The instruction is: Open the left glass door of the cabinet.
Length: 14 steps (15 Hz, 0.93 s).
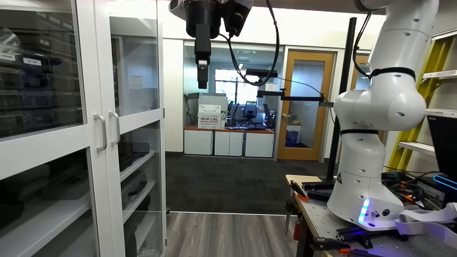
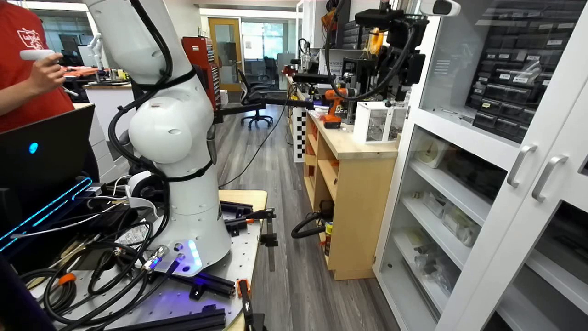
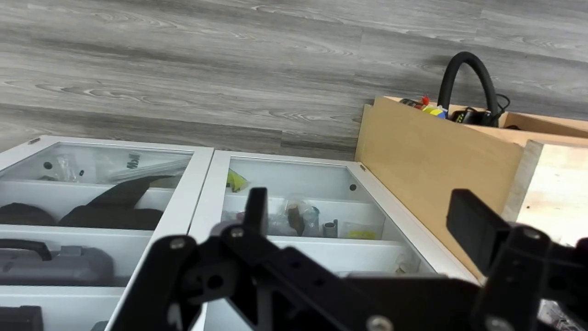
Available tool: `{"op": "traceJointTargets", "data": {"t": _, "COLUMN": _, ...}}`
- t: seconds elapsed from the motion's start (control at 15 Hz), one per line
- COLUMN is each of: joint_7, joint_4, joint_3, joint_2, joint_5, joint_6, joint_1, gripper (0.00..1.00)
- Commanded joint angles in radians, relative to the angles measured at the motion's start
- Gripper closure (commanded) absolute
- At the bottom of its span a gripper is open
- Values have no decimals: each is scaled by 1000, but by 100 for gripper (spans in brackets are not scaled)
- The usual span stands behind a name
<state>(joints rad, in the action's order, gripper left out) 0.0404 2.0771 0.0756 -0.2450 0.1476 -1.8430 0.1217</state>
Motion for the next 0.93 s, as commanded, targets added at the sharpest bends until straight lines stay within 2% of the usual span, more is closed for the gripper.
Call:
{"op": "traceJointTargets", "data": {"t": 0.0, "joint_7": 7, "joint_4": -8, "joint_3": 4, "joint_2": 36, "joint_5": -30, "joint_6": -68, "joint_1": -14, "gripper": 0}}
{"op": "traceJointTargets", "data": {"t": 0.47, "joint_7": 10, "joint_4": -13, "joint_3": -1, "joint_2": 63, "joint_5": -35, "joint_6": -158, "joint_1": -16, "gripper": 0}}
{"op": "traceJointTargets", "data": {"t": 0.87, "joint_7": 1, "joint_4": -3, "joint_3": 4, "joint_2": 65, "joint_5": -21, "joint_6": -140, "joint_1": -11, "gripper": 0}}
